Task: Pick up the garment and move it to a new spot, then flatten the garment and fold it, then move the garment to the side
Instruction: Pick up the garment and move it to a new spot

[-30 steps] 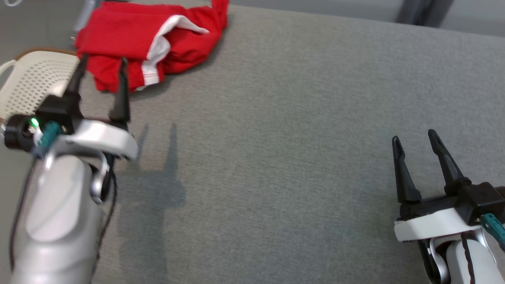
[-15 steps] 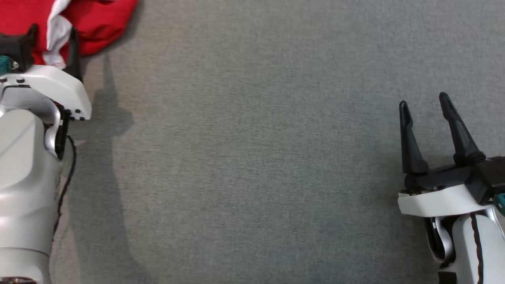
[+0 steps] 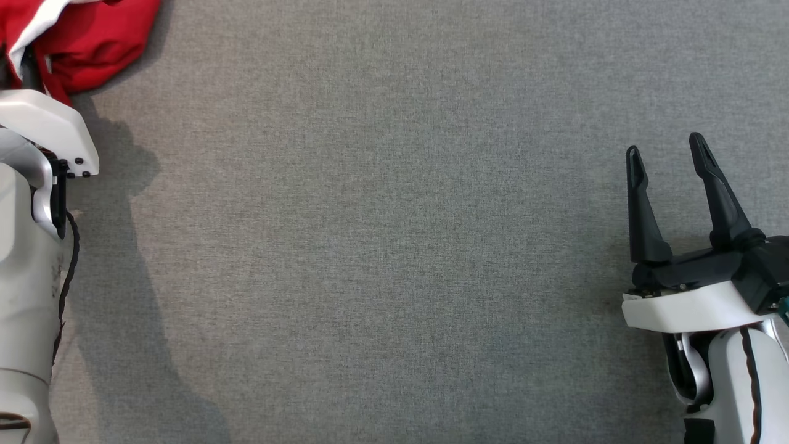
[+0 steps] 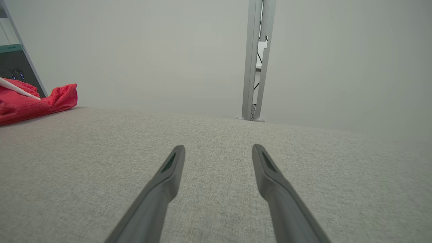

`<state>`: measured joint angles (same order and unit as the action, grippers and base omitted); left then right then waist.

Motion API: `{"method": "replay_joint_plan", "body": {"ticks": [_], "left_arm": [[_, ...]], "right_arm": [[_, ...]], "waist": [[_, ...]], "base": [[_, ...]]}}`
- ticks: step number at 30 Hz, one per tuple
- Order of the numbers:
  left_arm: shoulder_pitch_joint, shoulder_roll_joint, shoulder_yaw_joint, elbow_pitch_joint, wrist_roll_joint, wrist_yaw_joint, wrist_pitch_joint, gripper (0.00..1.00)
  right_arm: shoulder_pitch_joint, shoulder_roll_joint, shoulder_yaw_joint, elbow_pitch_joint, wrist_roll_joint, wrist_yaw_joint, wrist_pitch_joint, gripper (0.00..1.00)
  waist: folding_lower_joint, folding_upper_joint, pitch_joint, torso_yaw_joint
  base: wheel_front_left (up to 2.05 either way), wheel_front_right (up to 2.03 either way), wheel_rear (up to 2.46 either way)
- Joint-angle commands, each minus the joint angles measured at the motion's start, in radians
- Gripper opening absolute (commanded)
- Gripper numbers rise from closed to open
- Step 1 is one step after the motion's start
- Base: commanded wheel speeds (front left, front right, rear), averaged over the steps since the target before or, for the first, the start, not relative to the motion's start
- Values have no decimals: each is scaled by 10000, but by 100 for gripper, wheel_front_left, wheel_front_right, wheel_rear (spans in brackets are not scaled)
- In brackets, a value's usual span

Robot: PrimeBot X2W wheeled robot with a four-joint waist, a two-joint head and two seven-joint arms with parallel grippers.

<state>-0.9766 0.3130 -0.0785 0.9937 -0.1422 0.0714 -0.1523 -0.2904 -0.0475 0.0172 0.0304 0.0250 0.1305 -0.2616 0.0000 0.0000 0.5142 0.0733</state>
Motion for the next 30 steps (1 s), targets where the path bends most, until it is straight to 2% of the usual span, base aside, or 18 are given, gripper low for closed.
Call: {"method": "replay_joint_plan", "body": {"ticks": [1,12,17,22,30], "left_arm": [[-226,111,-16,12,-6,-25,-101,0],[-445,294,-450,-467,236,-179,-642,0],[-507,179,-877,-1164,431,-531,-744,0],[-382,-110,-1487,-2085,547,-1149,-551,0],[681,-1079,-2663,-3737,164,-1831,539,0]], "right_arm": [[59,-55,-4,29,58,5,-53,100],[427,-57,-82,258,397,5,-53,100],[740,-55,-216,359,644,5,-53,100],[1162,-55,-433,500,924,5,-53,100],[1848,-55,-795,656,1181,5,-53,100]], "waist": [[0,0,-145,33],[0,0,-1286,195],[0,0,-2066,115],[0,0,-2949,-98],[0,0,-4070,-757]], "base": [[0,0,0],[0,0,0],[0,0,0],[0,0,0],[0,0,0]]}}
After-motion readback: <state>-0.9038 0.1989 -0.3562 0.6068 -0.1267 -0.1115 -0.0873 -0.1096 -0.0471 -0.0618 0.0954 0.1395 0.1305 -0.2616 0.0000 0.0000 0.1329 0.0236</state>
